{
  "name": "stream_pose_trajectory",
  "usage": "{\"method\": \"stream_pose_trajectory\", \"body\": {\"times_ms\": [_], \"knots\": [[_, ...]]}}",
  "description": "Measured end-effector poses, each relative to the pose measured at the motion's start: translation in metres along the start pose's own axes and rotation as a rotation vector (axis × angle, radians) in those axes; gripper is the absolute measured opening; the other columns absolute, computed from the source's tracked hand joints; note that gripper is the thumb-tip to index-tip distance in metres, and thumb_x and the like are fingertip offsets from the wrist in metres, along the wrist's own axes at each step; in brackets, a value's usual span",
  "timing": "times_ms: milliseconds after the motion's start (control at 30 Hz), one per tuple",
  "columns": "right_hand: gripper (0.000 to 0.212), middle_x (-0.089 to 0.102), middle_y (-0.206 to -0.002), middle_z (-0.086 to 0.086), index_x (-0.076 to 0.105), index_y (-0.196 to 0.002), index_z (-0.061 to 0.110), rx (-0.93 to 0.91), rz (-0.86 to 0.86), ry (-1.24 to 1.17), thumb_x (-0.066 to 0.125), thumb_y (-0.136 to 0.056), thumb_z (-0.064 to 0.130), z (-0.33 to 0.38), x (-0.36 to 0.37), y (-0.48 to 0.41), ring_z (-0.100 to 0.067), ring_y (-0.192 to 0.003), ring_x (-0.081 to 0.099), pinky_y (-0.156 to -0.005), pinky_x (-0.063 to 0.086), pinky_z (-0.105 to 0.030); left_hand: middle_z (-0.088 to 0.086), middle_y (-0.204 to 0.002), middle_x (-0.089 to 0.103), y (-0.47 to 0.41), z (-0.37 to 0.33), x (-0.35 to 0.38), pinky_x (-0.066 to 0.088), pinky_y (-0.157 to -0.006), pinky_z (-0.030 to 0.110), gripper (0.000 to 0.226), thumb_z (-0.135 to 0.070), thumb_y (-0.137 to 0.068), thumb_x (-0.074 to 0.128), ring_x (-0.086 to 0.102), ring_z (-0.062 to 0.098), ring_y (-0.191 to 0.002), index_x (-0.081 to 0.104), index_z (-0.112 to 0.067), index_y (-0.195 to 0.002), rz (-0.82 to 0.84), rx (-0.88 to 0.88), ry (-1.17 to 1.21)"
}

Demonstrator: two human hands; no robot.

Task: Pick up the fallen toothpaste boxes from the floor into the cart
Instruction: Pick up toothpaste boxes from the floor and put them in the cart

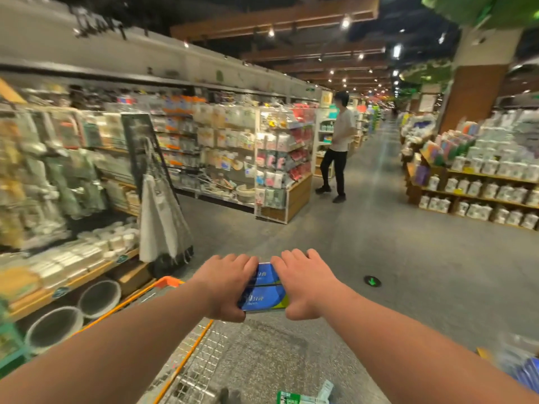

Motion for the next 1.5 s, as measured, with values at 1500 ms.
{"method": "stream_pose_trajectory", "body": {"times_ms": [1500], "knots": [[0.089,0.047,-0.132,-0.003,0.035,-0.139,0.018,0.165,0.491,-0.234,0.075,-0.068,0.053,0.484,0.376,-0.275,-0.024,-0.123,0.046,-0.097,0.039,-0.048,0.004,-0.124,0.049,0.193,0.312,0.573,0.05,-0.09,0.043,0.088,-0.05,-0.064,0.079,0.057,0.026,-0.113,0.033,-0.018,-0.131,0.474,0.127,0.188]]}}
Point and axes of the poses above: each hand's wrist, its own y-axis away from the middle knuckle, its own x-axis out of the palm, z = x × y, the point moved 10 cm from there along -y, towards the middle knuckle
